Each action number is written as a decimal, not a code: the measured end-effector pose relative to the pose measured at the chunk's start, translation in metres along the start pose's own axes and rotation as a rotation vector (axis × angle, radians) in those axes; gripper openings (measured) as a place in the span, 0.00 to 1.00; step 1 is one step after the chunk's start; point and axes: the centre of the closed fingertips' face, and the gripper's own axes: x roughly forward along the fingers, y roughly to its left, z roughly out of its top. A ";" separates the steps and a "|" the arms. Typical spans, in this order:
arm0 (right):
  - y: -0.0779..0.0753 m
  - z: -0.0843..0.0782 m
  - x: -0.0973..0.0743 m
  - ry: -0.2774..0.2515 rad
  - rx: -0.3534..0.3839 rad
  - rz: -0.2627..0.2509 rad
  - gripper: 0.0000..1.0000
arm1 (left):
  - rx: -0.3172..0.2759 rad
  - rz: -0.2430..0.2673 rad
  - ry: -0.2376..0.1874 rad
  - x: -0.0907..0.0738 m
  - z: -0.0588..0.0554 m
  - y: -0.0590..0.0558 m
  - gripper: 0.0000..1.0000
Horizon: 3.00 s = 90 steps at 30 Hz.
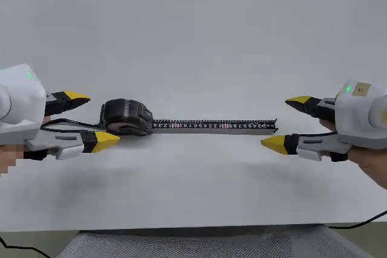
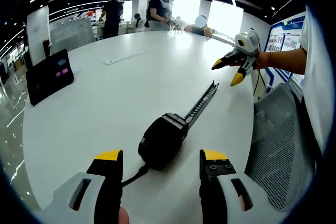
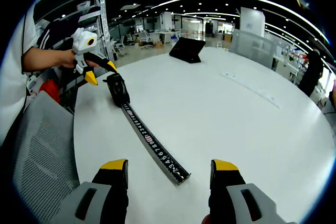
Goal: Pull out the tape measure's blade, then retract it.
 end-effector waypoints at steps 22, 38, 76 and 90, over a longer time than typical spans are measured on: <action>0.020 -0.009 -0.007 -0.042 0.011 -0.047 0.73 | 0.013 0.046 -0.106 -0.008 -0.006 -0.023 0.63; 0.036 -0.022 -0.006 -0.034 0.016 -0.036 0.82 | 0.008 0.045 -0.113 -0.006 -0.017 -0.044 0.68; 0.051 -0.041 -0.015 -0.020 0.052 -0.039 0.99 | -0.097 0.045 -0.117 -0.010 -0.040 -0.056 0.99; 0.049 -0.039 -0.018 -0.023 0.051 -0.042 0.99 | -0.114 0.056 -0.113 -0.012 -0.041 -0.055 0.99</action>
